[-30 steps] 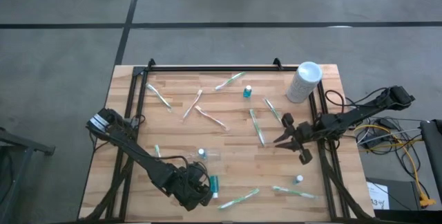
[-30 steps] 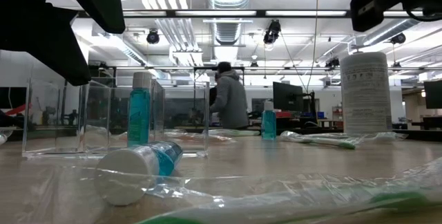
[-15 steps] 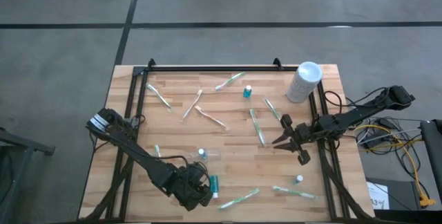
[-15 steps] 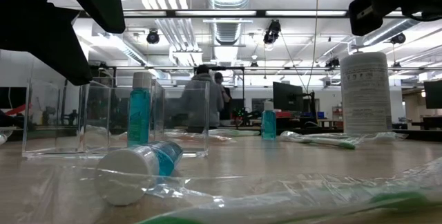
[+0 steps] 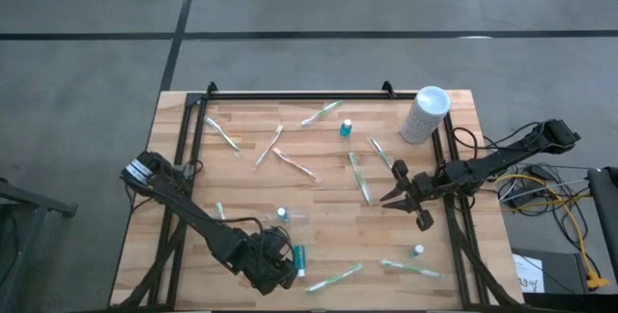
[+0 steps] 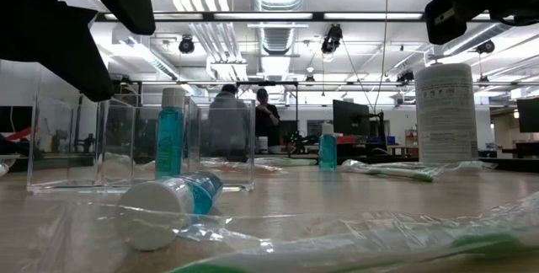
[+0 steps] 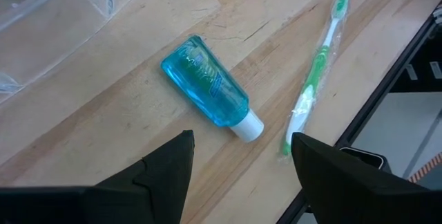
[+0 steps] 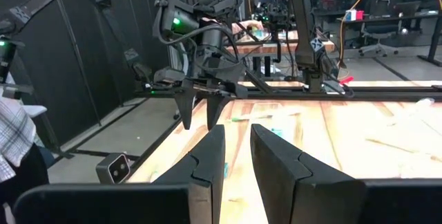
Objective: Pick & Place toothbrushing station
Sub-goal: Put the blue mouthwash into the transparent organizer
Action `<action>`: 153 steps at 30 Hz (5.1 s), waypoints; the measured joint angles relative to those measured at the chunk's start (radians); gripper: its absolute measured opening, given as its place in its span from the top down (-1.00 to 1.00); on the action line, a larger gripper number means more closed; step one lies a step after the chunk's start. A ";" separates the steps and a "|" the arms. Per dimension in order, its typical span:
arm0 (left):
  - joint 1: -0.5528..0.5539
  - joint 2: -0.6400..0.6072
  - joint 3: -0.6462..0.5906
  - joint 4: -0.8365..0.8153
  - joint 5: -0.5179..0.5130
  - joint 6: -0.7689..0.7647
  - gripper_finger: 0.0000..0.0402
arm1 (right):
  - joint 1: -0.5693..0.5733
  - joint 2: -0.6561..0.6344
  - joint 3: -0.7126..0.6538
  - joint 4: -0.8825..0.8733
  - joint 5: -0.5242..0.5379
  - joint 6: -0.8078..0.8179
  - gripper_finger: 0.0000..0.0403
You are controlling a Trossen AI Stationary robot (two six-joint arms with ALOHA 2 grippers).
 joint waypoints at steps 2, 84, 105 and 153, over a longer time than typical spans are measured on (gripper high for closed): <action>0.000 0.000 0.000 0.002 0.000 0.000 -0.23 | 0.000 0.000 0.000 0.000 0.000 0.000 0.66; -0.060 0.004 0.000 0.211 -0.107 -0.092 -0.23 | 0.000 0.000 0.001 0.000 0.000 0.000 0.66; -0.011 0.013 -0.050 0.212 -0.011 -0.150 -0.23 | 0.000 0.000 0.001 0.000 0.000 0.000 0.66; 0.054 0.159 -0.050 0.311 0.150 -0.434 -0.23 | 0.000 0.000 0.001 0.000 0.000 0.000 0.66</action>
